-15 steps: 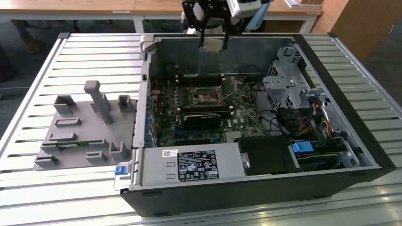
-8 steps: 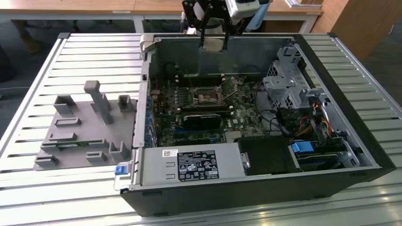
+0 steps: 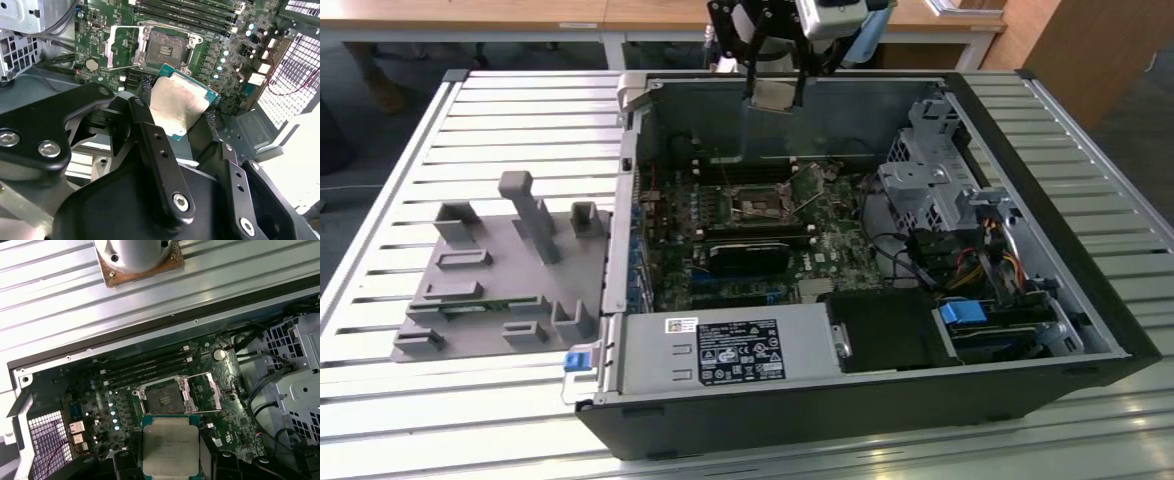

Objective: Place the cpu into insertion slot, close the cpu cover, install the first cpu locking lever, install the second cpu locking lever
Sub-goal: 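Place the cpu into insertion slot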

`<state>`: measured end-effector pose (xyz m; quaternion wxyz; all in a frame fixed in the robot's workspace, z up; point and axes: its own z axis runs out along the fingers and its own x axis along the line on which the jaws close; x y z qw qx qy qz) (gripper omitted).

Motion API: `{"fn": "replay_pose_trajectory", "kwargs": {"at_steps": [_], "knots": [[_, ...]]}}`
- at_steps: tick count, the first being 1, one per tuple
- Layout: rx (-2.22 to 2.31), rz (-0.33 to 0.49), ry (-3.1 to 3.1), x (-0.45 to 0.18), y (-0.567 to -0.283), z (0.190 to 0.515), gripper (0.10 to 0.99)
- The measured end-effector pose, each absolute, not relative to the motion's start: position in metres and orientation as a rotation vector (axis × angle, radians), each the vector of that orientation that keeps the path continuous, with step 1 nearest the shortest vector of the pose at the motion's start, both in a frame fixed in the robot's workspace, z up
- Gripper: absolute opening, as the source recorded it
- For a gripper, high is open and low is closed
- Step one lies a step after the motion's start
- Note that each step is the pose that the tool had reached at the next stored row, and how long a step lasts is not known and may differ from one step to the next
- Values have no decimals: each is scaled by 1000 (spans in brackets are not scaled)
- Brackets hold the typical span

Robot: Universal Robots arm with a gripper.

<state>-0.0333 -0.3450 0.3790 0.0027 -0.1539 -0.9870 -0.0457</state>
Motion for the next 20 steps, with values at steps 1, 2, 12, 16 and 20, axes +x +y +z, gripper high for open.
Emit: {"fn": "replay_pose_trajectory", "kwargs": {"at_steps": [1, 2, 12, 16, 20], "knots": [[-491, -143, -3095, -33, -345, 379, 541], [-500, -143, -3093, -33, -345, 379, 541], [-586, -144, -3081, -33, -345, 379, 541], [-625, -144, -3074, -33, -345, 379, 541], [-667, -144, -3067, -33, -345, 379, 541]]}}
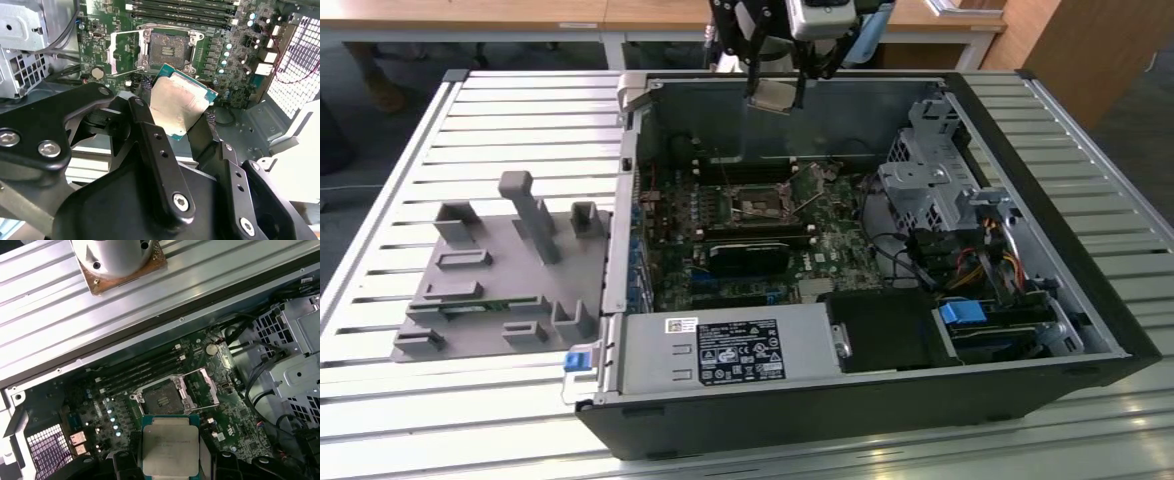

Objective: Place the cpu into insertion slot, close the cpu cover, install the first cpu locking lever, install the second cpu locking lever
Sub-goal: 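Place the cpu into insertion slot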

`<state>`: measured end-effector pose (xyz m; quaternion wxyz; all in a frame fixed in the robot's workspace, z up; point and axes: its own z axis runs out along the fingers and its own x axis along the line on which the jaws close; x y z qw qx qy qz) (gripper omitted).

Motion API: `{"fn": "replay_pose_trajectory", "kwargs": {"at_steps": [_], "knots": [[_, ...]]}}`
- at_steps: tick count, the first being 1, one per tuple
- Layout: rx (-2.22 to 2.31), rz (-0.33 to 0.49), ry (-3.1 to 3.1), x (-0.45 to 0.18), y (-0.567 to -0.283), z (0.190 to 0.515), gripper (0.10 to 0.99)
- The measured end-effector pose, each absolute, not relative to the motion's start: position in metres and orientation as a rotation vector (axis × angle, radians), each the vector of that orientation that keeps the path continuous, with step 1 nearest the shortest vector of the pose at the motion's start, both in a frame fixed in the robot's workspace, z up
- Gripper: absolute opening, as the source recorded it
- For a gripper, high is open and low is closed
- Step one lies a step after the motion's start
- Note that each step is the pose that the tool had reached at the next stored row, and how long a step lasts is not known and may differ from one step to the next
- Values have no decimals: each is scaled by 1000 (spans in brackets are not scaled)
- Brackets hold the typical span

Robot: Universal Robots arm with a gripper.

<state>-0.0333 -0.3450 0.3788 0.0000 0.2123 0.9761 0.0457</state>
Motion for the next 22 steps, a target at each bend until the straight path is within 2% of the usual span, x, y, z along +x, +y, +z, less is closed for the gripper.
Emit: {"fn": "replay_pose_trajectory", "kwargs": {"at_steps": [22], "knots": [[990, 142, 2967, -33, -345, 378, 541]]}}
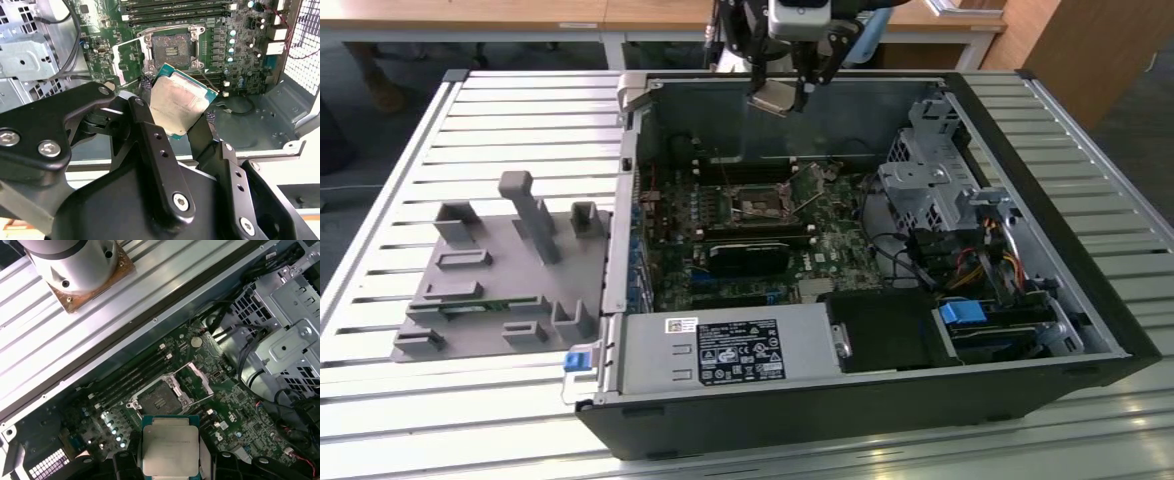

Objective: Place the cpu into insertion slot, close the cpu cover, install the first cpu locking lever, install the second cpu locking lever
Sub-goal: 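Place the cpu into insertion slot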

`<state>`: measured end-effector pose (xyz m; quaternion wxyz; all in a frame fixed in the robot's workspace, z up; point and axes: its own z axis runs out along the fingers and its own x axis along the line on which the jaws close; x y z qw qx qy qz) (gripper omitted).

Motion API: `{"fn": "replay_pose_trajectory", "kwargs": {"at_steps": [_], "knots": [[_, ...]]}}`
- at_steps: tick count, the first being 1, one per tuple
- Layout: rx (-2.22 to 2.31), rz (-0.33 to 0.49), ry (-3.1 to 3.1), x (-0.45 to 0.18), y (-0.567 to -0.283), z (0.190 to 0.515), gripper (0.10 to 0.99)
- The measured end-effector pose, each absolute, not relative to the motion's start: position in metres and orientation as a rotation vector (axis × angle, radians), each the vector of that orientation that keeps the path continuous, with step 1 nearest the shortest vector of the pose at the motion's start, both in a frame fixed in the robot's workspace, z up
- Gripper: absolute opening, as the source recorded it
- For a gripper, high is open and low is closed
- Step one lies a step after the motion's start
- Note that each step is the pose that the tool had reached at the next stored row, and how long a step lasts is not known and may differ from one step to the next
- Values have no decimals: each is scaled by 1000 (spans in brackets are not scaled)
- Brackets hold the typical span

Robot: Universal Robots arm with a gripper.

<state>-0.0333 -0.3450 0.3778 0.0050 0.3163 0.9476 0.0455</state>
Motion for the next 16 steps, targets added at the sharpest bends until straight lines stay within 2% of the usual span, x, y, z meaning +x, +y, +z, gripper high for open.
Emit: {"fn": "replay_pose_trajectory", "kwargs": {"at_steps": [16], "knots": [[1148, 141, 2905, -33, -345, 377, 541]]}}
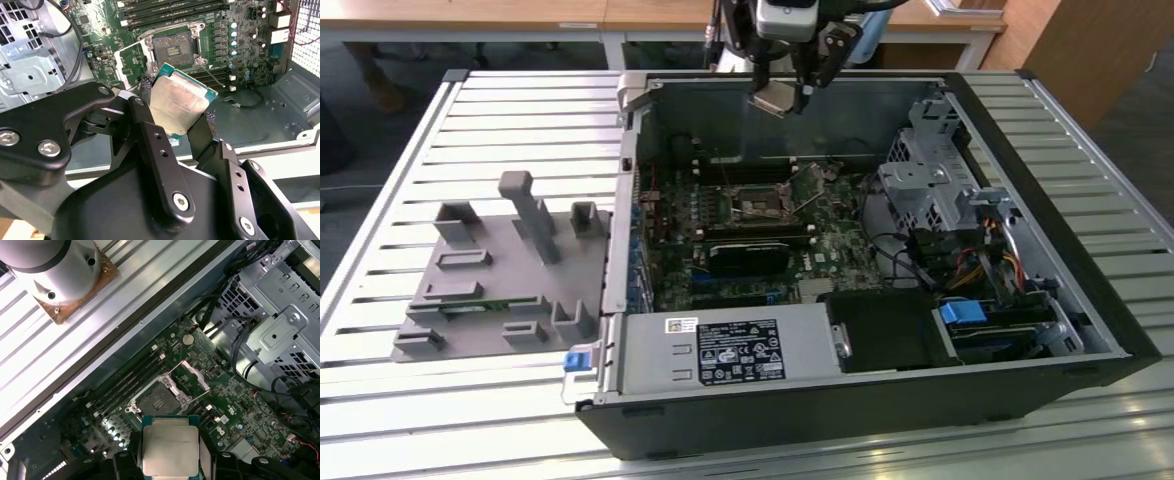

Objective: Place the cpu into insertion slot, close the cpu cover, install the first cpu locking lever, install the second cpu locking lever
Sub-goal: 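Place the cpu into insertion slot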

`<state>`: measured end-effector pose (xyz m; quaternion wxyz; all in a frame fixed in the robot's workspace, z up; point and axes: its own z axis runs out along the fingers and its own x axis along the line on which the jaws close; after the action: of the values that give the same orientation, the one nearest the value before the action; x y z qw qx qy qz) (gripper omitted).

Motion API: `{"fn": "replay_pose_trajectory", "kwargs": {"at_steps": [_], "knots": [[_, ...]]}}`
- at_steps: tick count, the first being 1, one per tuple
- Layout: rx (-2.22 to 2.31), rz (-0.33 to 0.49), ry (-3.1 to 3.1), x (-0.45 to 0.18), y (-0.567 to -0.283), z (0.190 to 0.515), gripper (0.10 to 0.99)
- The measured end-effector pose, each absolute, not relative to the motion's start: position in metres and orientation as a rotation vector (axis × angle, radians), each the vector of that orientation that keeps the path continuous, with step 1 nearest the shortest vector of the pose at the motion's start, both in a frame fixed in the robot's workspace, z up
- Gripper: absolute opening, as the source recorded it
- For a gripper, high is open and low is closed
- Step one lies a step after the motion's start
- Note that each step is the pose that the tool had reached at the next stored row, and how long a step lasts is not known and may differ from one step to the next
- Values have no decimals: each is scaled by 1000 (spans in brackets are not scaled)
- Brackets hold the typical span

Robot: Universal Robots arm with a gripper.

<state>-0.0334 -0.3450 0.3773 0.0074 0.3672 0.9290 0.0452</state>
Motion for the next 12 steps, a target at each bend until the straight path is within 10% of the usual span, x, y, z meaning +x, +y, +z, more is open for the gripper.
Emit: {"fn": "replay_pose_trajectory", "kwargs": {"at_steps": [12], "knots": [[1213, 140, 2876, -33, -345, 376, 541]]}}
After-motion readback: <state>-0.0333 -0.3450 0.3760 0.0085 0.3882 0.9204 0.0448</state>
